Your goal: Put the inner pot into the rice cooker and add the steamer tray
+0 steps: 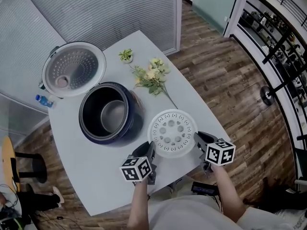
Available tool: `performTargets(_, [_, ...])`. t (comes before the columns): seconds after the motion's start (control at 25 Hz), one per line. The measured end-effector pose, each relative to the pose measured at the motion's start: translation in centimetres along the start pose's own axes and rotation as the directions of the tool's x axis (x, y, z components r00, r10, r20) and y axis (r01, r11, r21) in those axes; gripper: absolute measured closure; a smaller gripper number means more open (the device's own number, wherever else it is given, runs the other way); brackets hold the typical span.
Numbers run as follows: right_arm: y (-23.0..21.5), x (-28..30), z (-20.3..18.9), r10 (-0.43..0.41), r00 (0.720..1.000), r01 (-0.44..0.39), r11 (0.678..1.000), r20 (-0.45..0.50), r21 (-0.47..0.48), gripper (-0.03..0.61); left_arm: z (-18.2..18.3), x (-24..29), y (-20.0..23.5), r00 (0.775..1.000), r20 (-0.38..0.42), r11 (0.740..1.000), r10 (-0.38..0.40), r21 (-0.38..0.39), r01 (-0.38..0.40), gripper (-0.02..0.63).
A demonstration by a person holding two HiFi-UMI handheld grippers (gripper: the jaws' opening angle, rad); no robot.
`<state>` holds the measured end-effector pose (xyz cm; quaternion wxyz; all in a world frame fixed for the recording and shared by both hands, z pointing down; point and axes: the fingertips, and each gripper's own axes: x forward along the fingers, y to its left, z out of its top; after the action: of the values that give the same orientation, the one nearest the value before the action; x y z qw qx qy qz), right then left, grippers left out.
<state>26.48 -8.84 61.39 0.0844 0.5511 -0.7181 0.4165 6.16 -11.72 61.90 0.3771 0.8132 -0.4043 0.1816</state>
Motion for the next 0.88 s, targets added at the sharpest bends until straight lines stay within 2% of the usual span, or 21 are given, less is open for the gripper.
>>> performTargets(0.28, [0.7, -1.3, 2.3, 0.012, 0.998, -0.012, 1.0, 0.055, -0.004, 0.522, 2.1, -0.6, -1.3, 0.999, 0.032, 1.0, -0.011, 0.024, 0.01, 0.557])
performTargets(0.48, [1.6, -2.2, 4.4, 0.041, 0.99, -0.049, 0.997, 0.136, 0.058, 0.531, 4.0, -1.4, -2.0, 0.997, 0.072, 0.999, -0.024, 0.04, 0.021, 0.558])
performTargets(0.88, [3.6, -3.6, 7.4, 0.093, 0.97, -0.105, 0.993, 0.225, 0.044, 0.534, 6.7, -3.3, -3.1, 0.987, 0.156, 0.998, -0.037, 0.051, 0.03, 0.56])
